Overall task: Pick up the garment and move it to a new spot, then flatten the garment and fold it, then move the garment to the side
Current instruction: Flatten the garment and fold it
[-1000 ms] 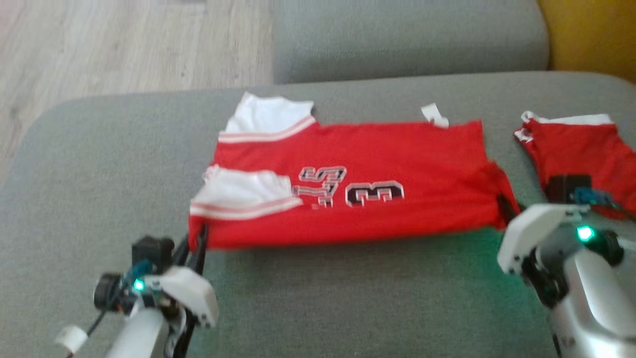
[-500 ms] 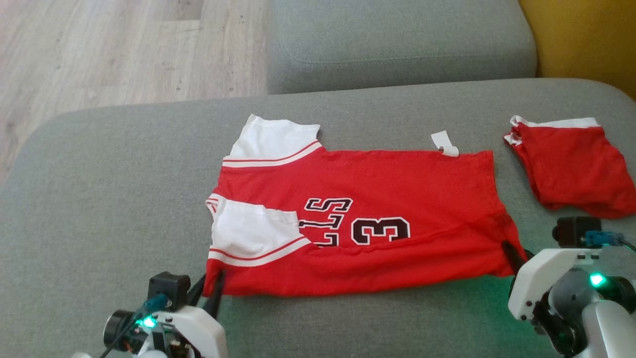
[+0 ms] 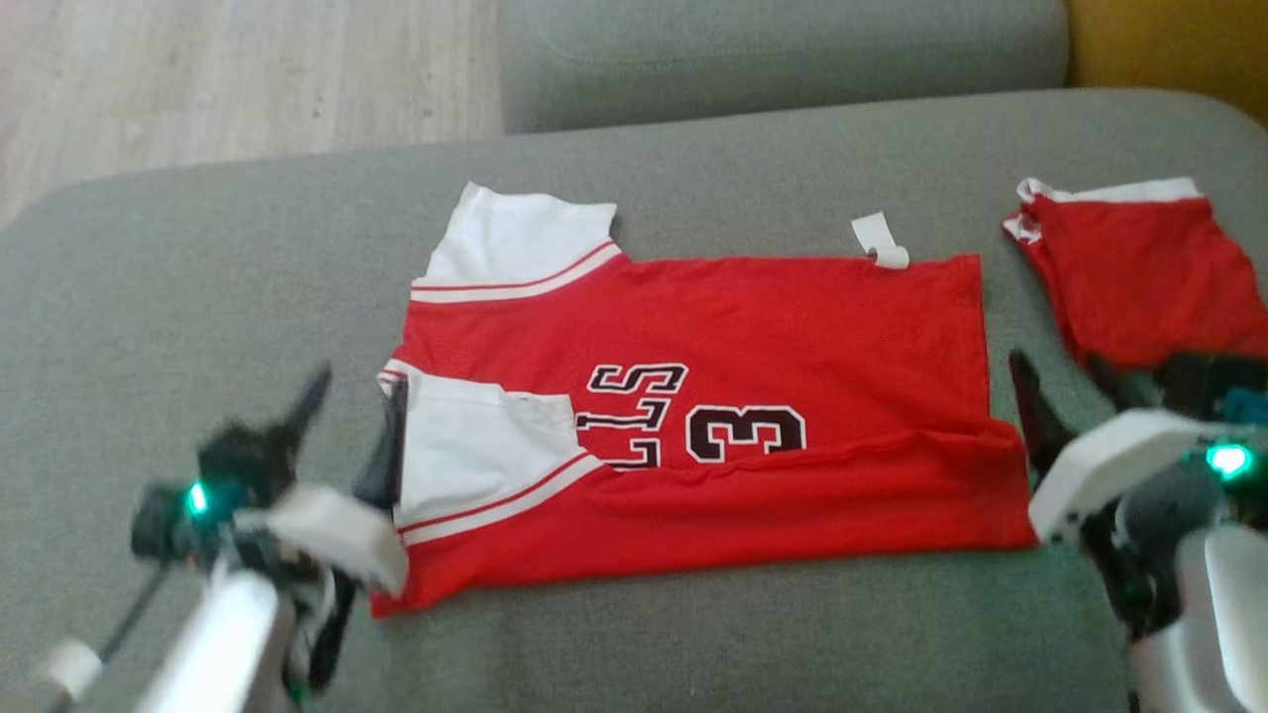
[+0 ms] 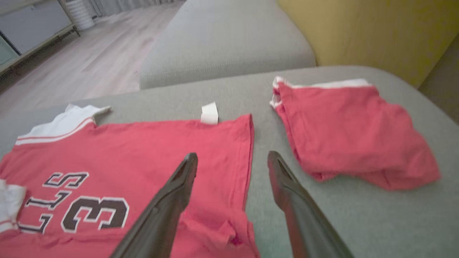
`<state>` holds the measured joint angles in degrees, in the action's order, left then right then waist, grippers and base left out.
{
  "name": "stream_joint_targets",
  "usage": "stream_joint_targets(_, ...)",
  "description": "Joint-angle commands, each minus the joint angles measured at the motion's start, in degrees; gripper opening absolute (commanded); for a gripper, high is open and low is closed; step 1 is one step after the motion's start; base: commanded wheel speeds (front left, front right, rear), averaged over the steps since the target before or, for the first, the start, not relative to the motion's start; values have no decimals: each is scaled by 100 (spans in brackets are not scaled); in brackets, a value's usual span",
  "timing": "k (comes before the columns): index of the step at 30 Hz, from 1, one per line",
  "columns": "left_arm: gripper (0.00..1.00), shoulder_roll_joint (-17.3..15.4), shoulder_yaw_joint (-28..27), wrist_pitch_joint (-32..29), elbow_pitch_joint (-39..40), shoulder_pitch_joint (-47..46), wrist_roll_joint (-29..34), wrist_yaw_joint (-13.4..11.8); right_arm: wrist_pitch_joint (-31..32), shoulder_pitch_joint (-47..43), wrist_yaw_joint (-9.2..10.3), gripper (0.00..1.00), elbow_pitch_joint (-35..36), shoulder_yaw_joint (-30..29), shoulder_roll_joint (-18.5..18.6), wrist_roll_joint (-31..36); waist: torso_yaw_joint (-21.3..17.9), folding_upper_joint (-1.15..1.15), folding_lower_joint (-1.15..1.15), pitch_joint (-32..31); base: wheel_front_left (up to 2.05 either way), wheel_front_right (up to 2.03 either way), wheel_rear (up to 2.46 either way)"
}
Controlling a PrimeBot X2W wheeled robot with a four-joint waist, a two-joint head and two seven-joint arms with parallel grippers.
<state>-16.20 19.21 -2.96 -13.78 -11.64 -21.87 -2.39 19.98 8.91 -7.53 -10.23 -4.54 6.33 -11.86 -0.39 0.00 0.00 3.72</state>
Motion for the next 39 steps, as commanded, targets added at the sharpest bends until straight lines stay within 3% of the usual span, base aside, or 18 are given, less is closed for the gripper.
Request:
stream_joint_targets(1,100,-193,-290,79,251,-632,-43,62,-167,418,4,100,241,144,58,49,-73,0,0,182,0,0,0)
stream_joint_targets(7,100,-499,-244,-347,-126,-2049,-85,596,-444,1133,4,100,146,381,122,91,-309,0,0,831,0,0,0)
stream_joint_targets(13,100,-1007,77,-1593,-1282,-3683,-510,961,-675,1996,4,100,50,657,154,91,-717,0,0,1679,0,0,0)
stream_joint_targets(21,100,-1432,830,-2220,-2119,-4632,-1162,986,-924,2464,4,100,-63,822,101,18,-1064,0,0,2202,0,0,0)
stream_joint_targets(30,100,-1503,1021,-2255,-2888,-5151,-1490,987,-977,2582,4,100,-72,856,-49,-200,-1257,0,0,2474,0,0,0)
stream_joint_targets(39,100,-1542,1465,-2403,-3176,-5379,-1858,987,-1004,2654,4,100,-69,865,-46,-111,-1311,0,0,2593,0,0,0)
